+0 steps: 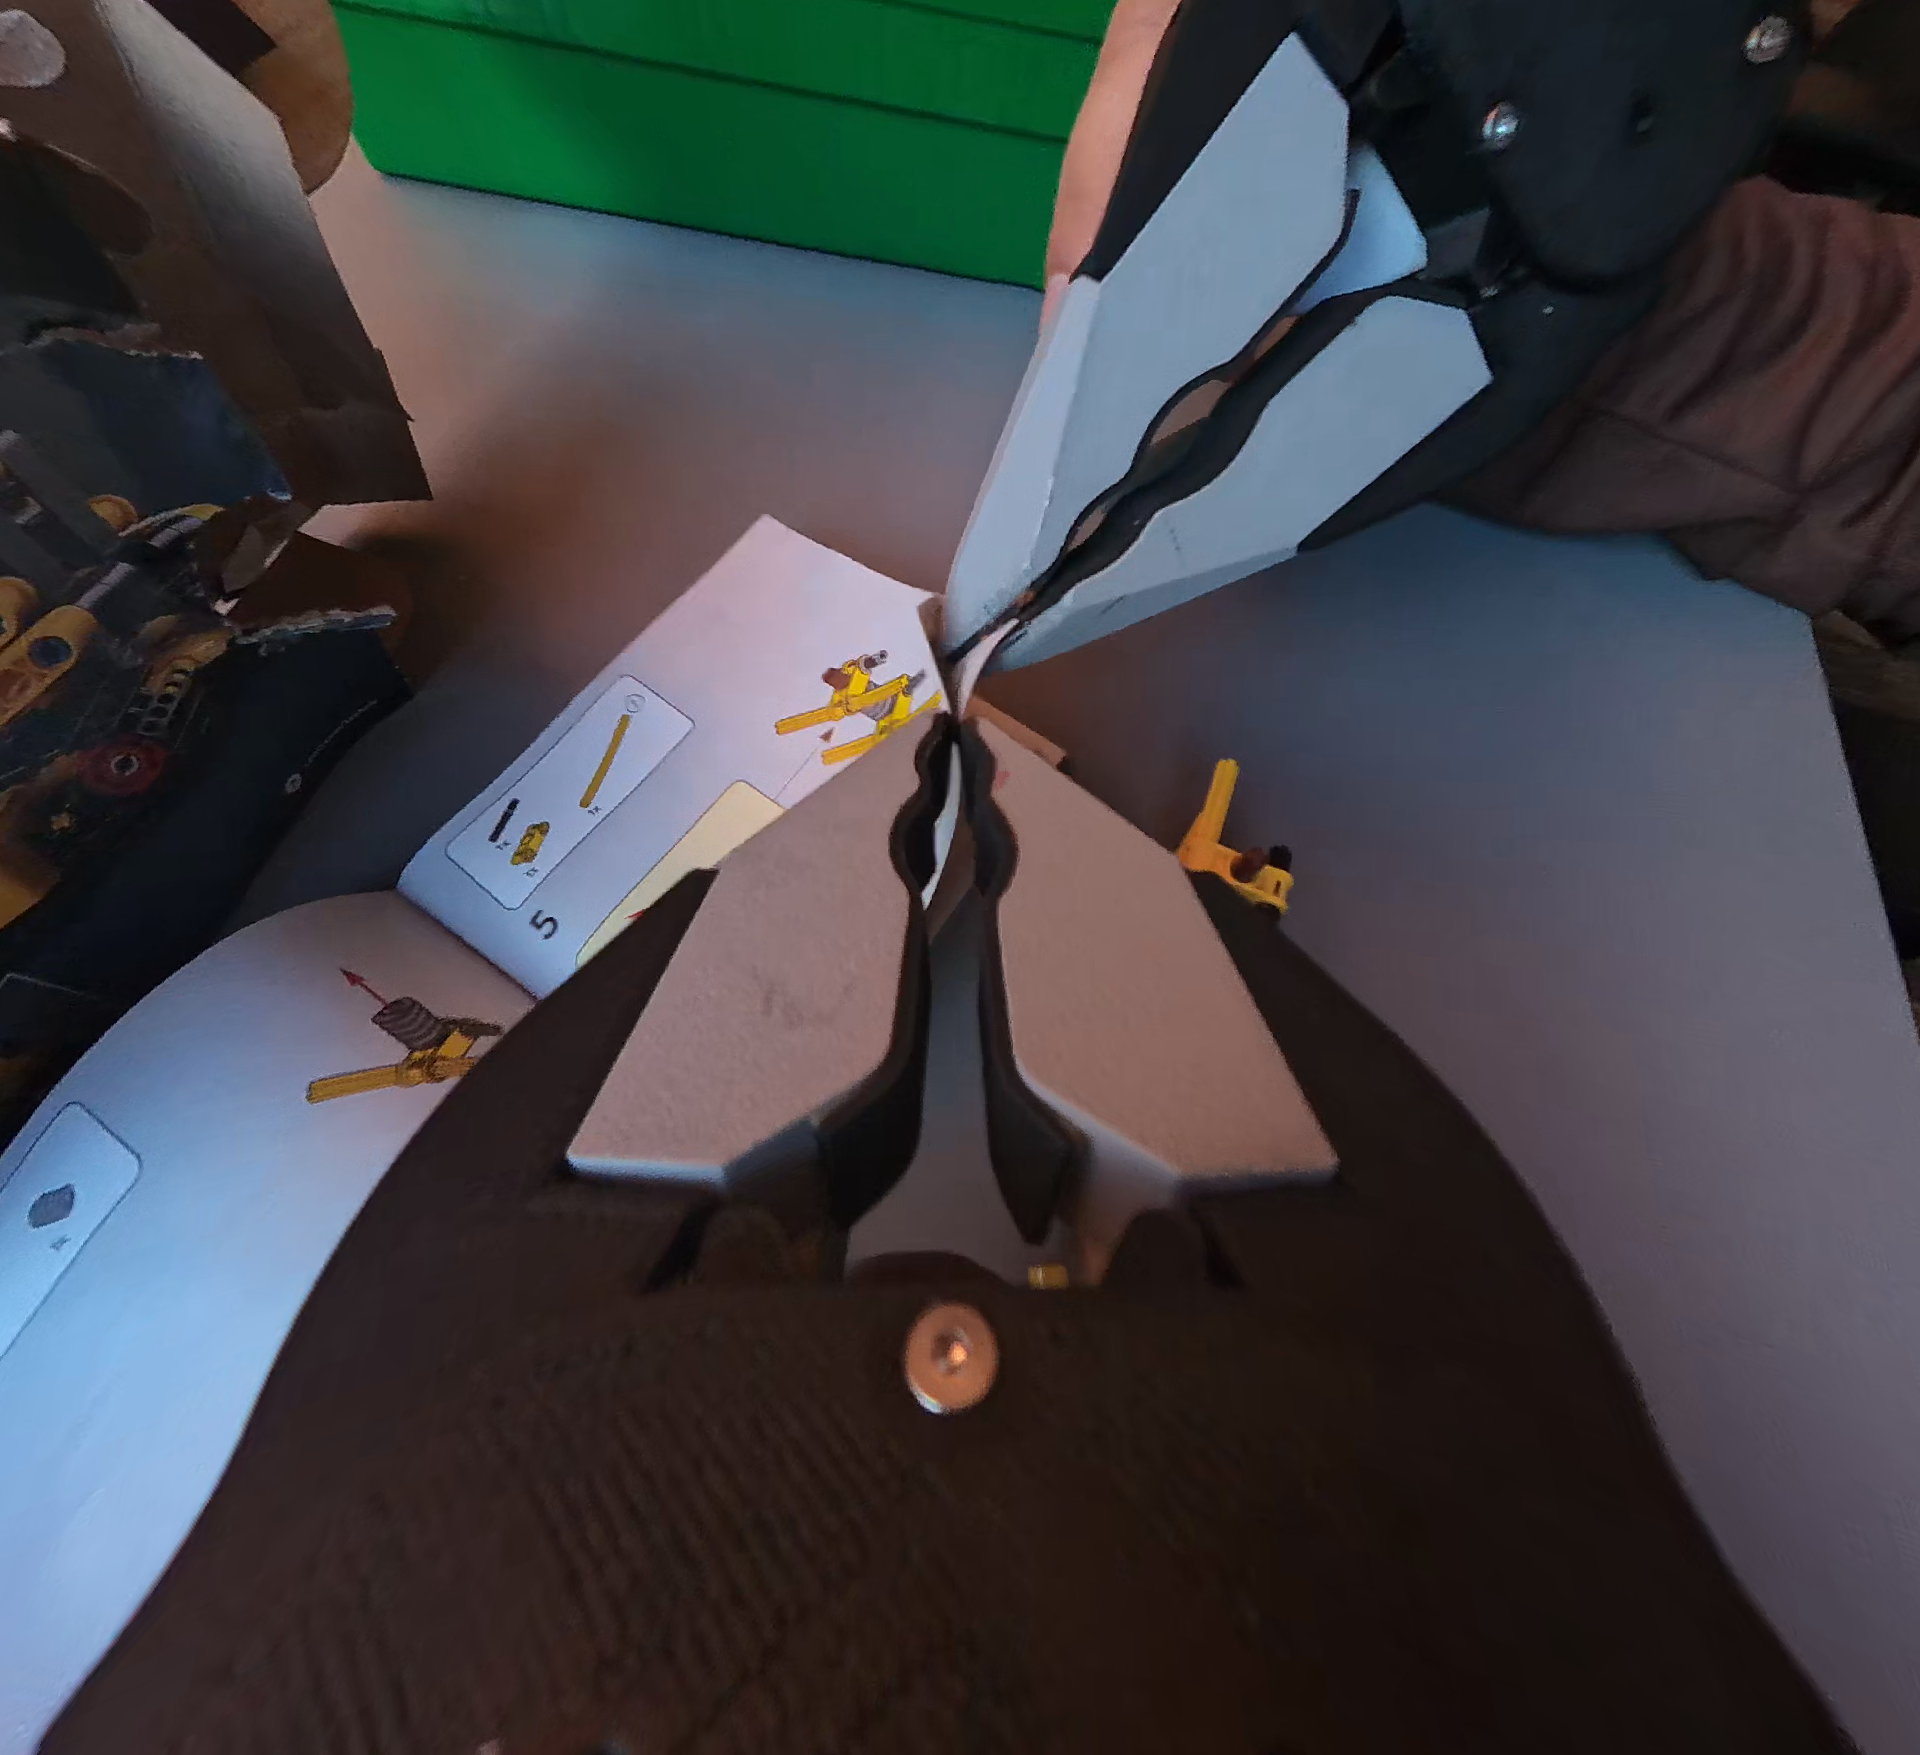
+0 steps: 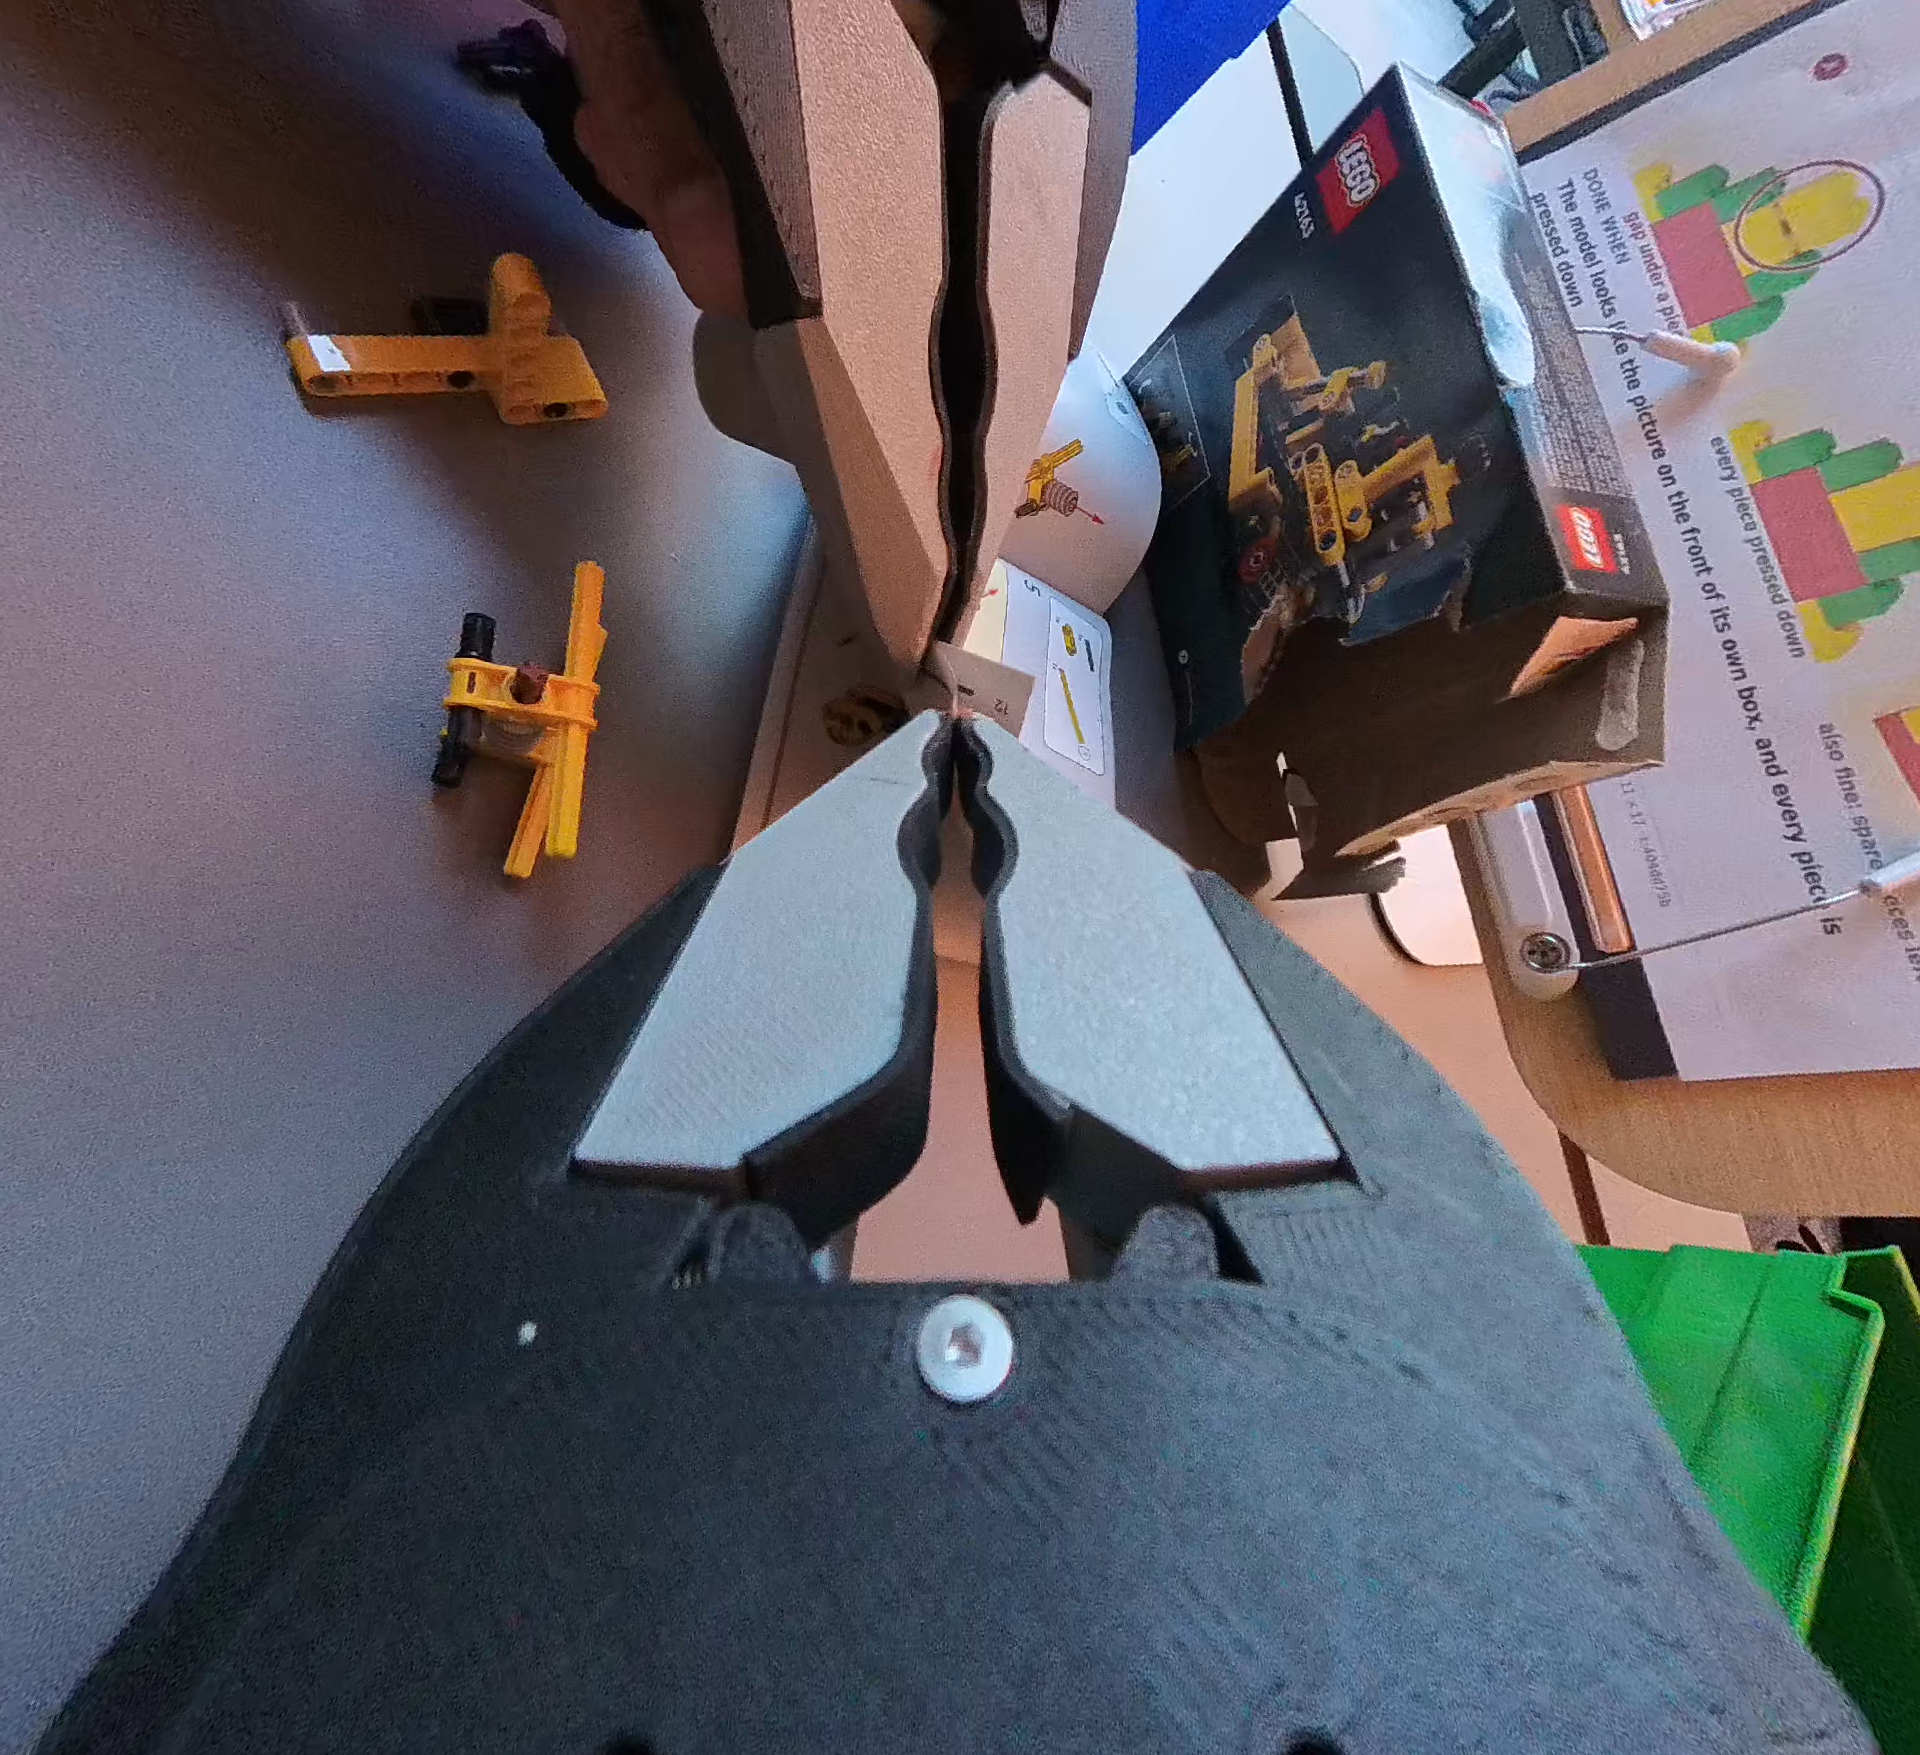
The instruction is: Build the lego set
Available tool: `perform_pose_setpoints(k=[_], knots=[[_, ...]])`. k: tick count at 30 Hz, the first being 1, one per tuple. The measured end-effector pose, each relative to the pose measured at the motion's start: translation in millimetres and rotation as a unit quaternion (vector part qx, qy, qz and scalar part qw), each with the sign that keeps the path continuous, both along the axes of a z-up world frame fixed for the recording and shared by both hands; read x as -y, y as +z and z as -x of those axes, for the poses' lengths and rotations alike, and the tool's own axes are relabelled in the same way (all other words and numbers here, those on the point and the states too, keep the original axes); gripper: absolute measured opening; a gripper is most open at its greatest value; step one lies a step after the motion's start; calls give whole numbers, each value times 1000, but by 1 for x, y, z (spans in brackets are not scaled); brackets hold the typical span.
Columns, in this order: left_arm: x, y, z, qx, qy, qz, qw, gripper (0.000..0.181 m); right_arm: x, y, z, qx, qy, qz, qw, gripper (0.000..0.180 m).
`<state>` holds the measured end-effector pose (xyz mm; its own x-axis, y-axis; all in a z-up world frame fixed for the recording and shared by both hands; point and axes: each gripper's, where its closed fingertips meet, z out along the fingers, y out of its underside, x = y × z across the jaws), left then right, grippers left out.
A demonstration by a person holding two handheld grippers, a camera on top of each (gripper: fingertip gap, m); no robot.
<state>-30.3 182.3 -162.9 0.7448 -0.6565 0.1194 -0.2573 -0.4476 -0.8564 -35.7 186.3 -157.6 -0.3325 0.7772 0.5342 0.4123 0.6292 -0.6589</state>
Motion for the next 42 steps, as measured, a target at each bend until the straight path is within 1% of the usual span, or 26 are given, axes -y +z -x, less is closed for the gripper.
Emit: perform_pose_setpoints(k=[2,5,7,9,13,16,23,28,29,31,32,33,35,36,37,39,41,42], knots=[[4,4,-3,29,-13,11,999,6,2,0,-2,4,8,2,1000,0],[4,21,-4,107,-18,15,994,13,5,-1,-4,7,19,-4,1000,0],[3,24,-1,131,-12,26,991,12,8,-1,-3,6,24,-5,1000,0],[2,18,2,116,-6,29,993,7,10,-1,-3,5,29,-7,1000,0],[4,14,-4,93,-19,24,995,0,10,-3,-2,8,29,-13,999,0],[3,13,-2,78,-13,17,997,0,12,-3,-3,9,34,-11,999,0],[1,12,3,82,-4,17,996,0,15,-5,-4,14,41,-8,999,0],[-1,14,6,83,4,13,996,0,21,-22,-9,60,56,15,996,0],[-1,14,6,82,5,11,997,0,23,-28,-10,75,60,21,995,0],[-1,15,6,82,4,12,997,0,32,-41,-17,120,76,62,988,17],[-1,15,6,82,3,11,997,0,40,-40,-21,131,92,94,983,18],[0,15,6,81,3,12,997,0,44,-31,-22,121,101,123,980,19],[0,15,6,82,3,13,997,0,39,-3,-17,58,94,161,981,23],[0,14,6,82,3,15,997,0,31,5,-14,33,78,165,983,17],[0,13,5,82,3,17,996,0,22,3,-14,31,59,153,986,10],[1,13,4,80,2,18,997,0,11,-15,-15,57,35,120,991,0],[1,11,5,71,4,18,997,0,12,-26,-14,80,35,119,989,1],[1,11,5,67,5,16,998,0,11,-28,-13,84,30,118,989,8]])
